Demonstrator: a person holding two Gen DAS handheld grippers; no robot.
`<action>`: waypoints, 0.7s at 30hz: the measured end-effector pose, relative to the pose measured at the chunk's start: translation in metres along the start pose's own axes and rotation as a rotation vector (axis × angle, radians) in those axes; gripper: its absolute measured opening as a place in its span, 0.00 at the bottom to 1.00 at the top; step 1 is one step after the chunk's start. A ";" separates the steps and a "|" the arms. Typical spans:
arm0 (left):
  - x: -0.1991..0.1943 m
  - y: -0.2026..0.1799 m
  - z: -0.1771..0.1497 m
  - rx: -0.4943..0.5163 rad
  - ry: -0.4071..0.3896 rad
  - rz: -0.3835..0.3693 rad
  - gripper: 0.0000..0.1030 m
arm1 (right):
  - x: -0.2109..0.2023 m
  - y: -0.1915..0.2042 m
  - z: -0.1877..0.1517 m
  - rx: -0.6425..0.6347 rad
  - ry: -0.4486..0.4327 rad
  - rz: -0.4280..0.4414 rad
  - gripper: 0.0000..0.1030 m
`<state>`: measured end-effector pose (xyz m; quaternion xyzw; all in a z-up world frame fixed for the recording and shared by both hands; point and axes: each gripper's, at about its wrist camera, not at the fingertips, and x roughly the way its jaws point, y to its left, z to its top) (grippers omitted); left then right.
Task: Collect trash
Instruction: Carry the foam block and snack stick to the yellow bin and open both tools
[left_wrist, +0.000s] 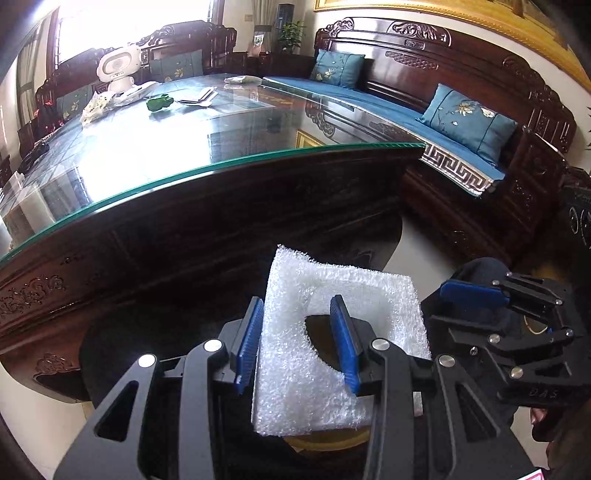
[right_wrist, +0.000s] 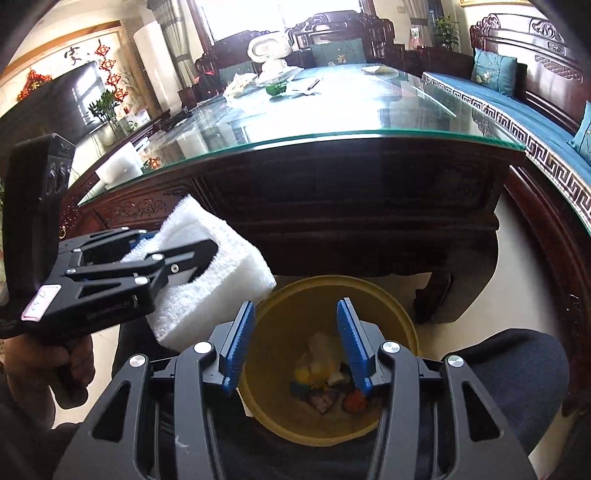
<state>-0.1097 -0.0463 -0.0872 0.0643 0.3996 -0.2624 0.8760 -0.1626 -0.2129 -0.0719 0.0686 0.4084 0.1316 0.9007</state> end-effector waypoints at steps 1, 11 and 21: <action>0.000 -0.002 0.000 0.005 0.001 -0.002 0.38 | -0.001 -0.001 0.000 0.007 -0.007 -0.002 0.45; 0.006 -0.017 -0.001 0.038 0.026 -0.053 0.38 | -0.016 -0.014 0.002 0.050 -0.067 -0.008 0.53; 0.014 -0.034 -0.004 0.069 0.078 -0.140 0.49 | -0.021 -0.024 0.002 0.082 -0.082 -0.013 0.58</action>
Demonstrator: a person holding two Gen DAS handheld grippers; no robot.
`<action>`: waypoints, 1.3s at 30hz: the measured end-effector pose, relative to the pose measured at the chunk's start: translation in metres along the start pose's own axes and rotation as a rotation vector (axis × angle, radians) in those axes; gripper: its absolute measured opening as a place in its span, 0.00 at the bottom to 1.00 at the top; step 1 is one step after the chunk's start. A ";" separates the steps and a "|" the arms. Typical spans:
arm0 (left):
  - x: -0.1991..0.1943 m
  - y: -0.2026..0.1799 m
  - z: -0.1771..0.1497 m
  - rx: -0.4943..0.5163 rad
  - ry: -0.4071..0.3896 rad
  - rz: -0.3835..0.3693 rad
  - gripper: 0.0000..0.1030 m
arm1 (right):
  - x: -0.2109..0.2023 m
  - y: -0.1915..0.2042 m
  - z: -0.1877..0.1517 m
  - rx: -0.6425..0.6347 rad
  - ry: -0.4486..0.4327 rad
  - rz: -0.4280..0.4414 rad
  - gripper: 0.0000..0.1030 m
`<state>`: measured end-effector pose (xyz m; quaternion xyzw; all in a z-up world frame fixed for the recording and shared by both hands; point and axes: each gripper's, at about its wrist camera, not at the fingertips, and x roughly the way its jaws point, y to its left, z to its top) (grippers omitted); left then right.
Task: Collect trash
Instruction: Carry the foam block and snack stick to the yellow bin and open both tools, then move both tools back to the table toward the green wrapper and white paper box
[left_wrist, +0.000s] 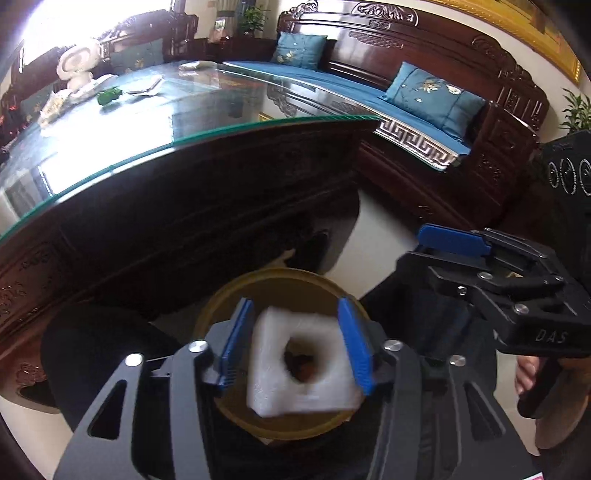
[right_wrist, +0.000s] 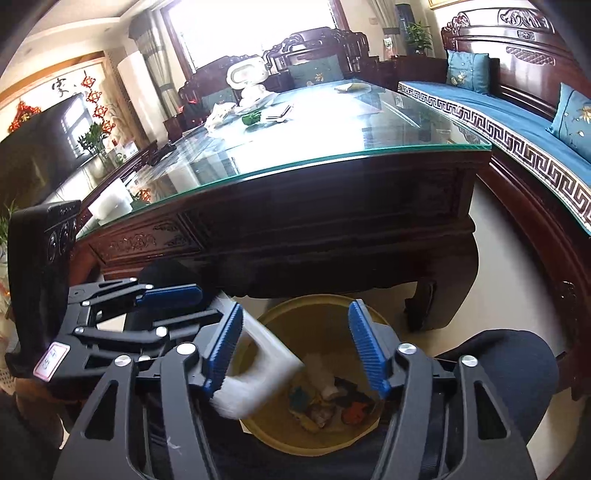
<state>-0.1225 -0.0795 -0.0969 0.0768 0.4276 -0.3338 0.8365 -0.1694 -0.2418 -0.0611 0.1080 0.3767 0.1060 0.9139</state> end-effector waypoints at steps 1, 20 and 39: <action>0.001 -0.003 0.000 0.010 0.002 0.006 0.49 | 0.000 0.000 0.000 0.000 0.000 0.000 0.58; -0.014 0.014 0.017 -0.016 -0.070 0.080 0.60 | -0.007 0.017 0.019 -0.065 -0.075 0.049 0.80; -0.073 0.117 0.137 -0.190 -0.357 0.315 0.96 | 0.028 0.056 0.155 -0.156 -0.247 0.040 0.92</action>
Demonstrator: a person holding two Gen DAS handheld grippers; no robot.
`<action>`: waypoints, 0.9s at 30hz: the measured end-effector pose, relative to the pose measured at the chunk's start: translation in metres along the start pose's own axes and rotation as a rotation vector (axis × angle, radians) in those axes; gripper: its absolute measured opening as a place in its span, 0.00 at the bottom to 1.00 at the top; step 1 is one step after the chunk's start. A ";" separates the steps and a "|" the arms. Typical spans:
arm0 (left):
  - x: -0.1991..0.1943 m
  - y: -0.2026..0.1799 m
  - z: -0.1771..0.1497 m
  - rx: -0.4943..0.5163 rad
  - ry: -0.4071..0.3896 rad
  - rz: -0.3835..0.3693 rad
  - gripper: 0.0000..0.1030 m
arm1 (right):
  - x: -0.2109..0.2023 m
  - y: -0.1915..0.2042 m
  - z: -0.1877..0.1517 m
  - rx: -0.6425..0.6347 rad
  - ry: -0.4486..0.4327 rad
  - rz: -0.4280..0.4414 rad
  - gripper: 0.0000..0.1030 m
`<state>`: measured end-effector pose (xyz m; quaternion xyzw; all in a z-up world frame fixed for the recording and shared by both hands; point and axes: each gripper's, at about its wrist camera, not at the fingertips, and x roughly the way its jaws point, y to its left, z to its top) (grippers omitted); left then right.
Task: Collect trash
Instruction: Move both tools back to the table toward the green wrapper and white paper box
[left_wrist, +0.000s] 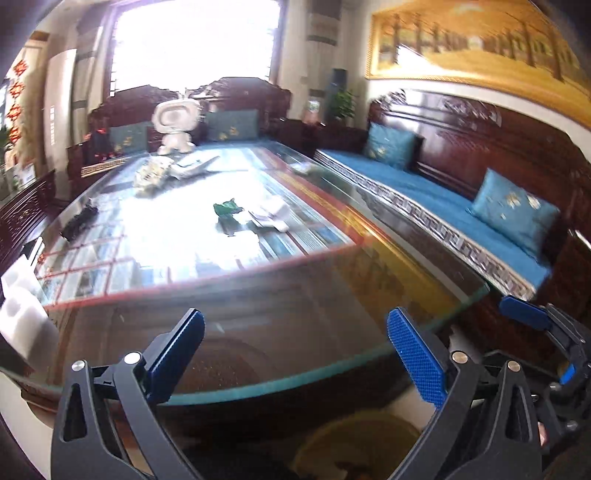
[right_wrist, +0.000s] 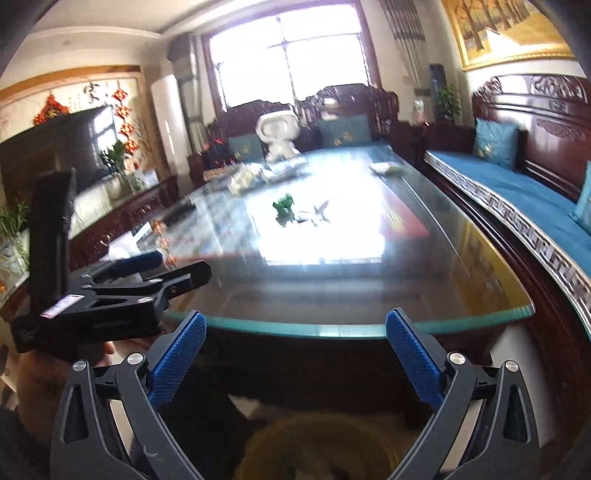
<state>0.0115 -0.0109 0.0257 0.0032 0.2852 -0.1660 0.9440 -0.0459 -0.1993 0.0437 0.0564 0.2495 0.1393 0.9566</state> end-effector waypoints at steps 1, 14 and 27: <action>0.005 0.006 0.007 -0.007 -0.005 0.012 0.96 | 0.005 -0.001 0.007 -0.001 -0.017 -0.005 0.92; 0.119 0.060 0.073 -0.072 0.056 0.111 0.96 | 0.130 -0.018 0.083 -0.006 0.022 0.018 0.91; 0.196 0.095 0.094 -0.126 0.092 0.127 0.96 | 0.230 -0.044 0.102 0.032 0.140 0.022 0.87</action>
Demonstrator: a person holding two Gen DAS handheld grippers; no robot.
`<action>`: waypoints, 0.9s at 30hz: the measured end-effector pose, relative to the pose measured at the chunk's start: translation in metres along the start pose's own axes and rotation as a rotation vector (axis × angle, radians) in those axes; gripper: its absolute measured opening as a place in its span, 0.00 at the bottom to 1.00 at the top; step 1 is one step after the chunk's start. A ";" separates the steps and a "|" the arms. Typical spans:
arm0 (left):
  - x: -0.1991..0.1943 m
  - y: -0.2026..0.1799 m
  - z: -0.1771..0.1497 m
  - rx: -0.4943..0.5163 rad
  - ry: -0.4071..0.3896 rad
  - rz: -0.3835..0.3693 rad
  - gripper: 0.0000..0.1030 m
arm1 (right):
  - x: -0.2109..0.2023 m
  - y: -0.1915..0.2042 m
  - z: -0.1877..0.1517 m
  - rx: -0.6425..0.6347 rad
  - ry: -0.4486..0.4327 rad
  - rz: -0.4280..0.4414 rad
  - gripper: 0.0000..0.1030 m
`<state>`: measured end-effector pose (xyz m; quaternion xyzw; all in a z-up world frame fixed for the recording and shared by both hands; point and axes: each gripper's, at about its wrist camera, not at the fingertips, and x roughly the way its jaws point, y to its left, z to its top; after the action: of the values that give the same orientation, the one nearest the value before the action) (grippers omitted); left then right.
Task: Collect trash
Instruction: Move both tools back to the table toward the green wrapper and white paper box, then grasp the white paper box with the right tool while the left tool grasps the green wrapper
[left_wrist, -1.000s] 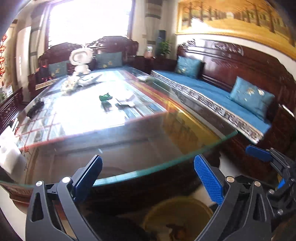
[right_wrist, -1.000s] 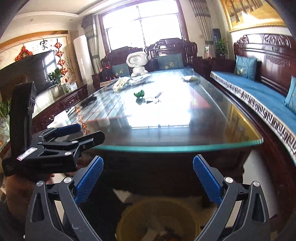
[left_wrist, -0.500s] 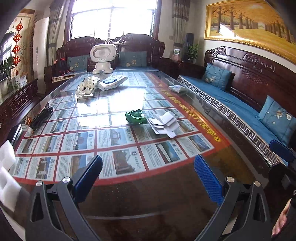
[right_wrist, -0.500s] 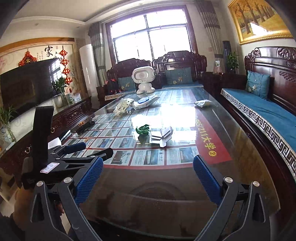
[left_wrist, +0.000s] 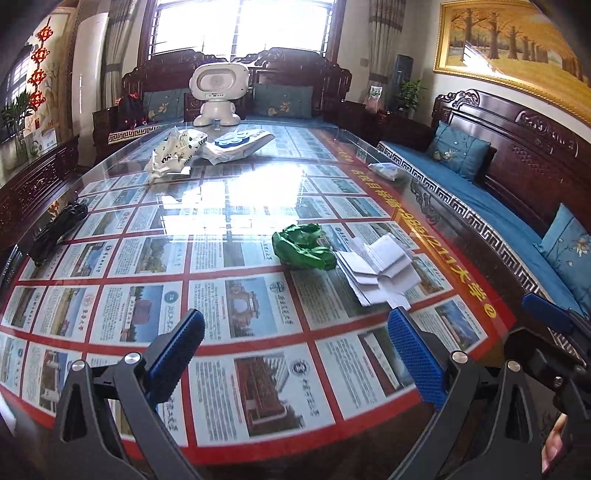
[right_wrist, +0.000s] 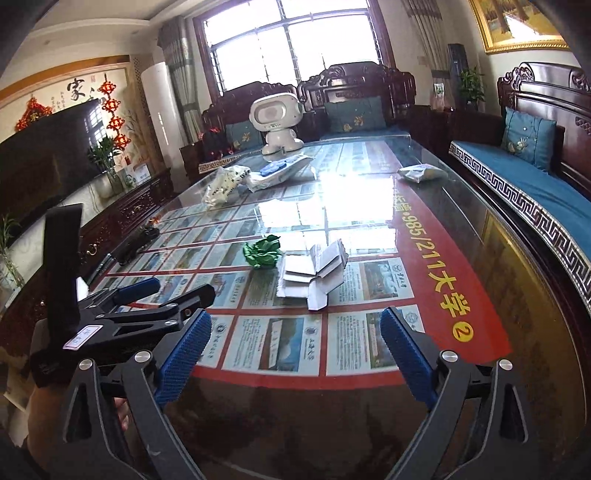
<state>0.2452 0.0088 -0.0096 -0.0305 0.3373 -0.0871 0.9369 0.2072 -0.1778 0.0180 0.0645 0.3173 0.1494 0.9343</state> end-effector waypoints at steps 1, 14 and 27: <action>0.005 0.001 0.003 -0.004 0.001 0.000 0.96 | 0.007 -0.002 0.002 0.005 0.009 0.004 0.84; 0.041 0.015 0.022 -0.028 0.039 0.005 0.96 | 0.120 -0.043 0.028 0.138 0.214 0.007 0.70; 0.054 0.023 0.021 -0.039 0.061 0.011 0.96 | 0.136 -0.038 0.036 0.100 0.229 -0.025 0.25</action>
<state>0.3028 0.0212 -0.0301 -0.0443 0.3673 -0.0761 0.9259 0.3414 -0.1709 -0.0395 0.0896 0.4296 0.1283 0.8893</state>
